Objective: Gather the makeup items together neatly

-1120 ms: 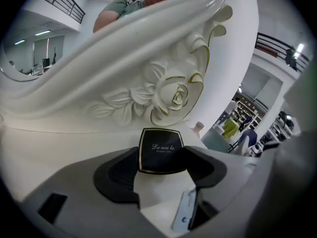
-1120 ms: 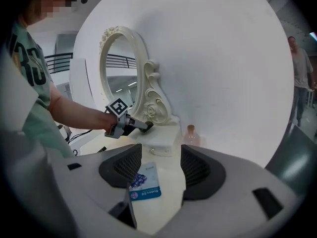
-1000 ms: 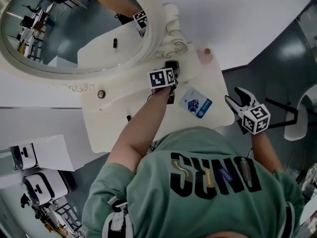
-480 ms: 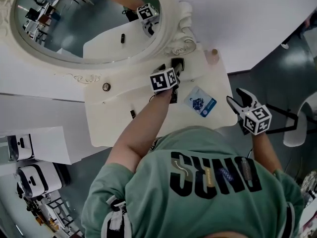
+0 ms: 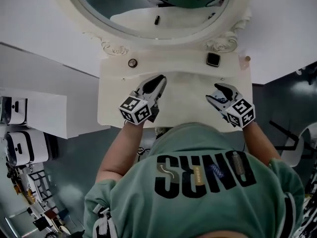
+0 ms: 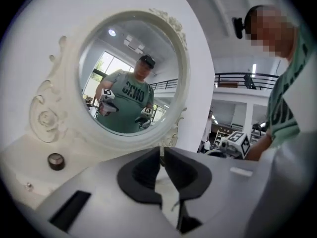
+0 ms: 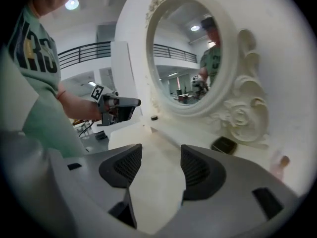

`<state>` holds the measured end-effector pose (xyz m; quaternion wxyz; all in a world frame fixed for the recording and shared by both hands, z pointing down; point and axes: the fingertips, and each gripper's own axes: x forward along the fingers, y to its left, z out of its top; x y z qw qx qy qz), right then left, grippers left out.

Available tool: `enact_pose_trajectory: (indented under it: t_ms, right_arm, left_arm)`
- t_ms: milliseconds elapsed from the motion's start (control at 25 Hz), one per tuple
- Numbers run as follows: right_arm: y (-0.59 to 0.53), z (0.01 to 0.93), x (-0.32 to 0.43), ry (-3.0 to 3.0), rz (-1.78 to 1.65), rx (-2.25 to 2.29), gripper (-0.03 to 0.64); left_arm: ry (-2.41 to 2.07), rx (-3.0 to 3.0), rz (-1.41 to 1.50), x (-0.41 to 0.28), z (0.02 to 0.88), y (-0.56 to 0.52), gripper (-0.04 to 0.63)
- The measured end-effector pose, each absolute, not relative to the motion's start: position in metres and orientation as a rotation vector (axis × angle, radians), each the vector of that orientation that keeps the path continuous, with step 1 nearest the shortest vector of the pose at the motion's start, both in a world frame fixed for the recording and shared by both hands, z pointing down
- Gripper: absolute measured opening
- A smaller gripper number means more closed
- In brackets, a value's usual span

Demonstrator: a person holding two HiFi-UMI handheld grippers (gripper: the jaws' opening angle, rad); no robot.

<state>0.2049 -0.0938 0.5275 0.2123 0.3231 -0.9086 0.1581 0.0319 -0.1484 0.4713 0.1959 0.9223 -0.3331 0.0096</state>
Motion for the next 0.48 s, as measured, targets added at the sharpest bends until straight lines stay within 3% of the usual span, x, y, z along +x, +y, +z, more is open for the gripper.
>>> enact_pose_trajectory:
  t_ms: [40,280,480]
  right_arm:
    - [-0.093,0.532,0.173,-2.526,0.403,0.812,0.242]
    - [-0.083,0.589,-0.008,-2.400,0.162,0.347,0.283]
    - [-0.080,0.672,-0.077,-2.079,-0.021,0.055,0.336]
  left_arm:
    - [-0.941,2.578,-0.006,0.005,0.471,-0.141,0.019]
    - [-0.980,2.509,-0.037,-0.139,0.493,-0.110,0.009]
    - [-0.915,2.482,-0.007,-0.218,0.518,-0.096,0.009]
